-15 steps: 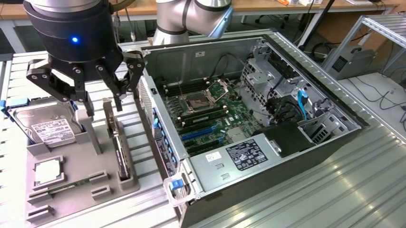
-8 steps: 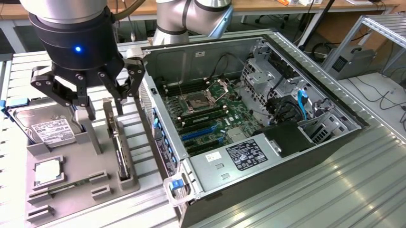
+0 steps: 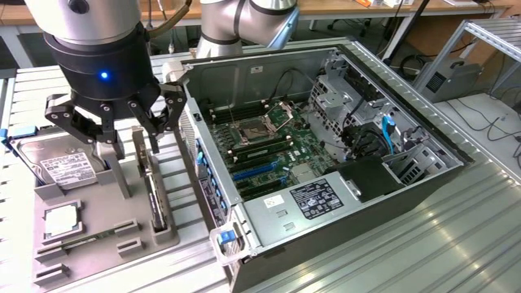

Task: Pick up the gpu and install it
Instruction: 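Pick up the gpu and move the gpu toward the slot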

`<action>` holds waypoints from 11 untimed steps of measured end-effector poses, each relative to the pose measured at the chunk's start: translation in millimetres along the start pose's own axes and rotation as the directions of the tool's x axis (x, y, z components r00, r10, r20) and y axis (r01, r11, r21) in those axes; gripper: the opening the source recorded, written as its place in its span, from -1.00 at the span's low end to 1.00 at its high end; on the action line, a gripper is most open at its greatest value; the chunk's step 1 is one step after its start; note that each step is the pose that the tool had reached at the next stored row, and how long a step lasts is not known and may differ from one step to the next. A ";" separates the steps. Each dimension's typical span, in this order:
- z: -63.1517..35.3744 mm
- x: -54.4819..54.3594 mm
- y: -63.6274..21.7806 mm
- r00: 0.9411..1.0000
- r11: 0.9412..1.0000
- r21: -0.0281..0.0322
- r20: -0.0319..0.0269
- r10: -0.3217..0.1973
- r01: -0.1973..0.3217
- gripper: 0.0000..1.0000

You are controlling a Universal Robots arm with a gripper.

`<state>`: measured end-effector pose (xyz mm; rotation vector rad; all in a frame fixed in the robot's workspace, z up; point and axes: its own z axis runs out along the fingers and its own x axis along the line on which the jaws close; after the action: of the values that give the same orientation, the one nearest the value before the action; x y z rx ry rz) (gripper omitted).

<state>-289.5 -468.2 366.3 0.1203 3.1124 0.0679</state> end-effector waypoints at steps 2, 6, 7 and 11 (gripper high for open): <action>3.8 0.1 -0.2 1.000 1.000 0.000 0.000 0.000 0.000 -0.04; 9.8 0.2 -0.4 1.000 1.000 0.000 0.000 0.000 0.000 -0.04; 11.0 0.3 -0.5 1.000 1.000 0.000 0.000 0.000 0.000 -0.04; 16.6 0.4 -0.7 1.000 1.000 0.000 0.000 0.000 0.000 -0.04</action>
<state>-289.5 -468.2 349.7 0.1203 3.1123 0.0679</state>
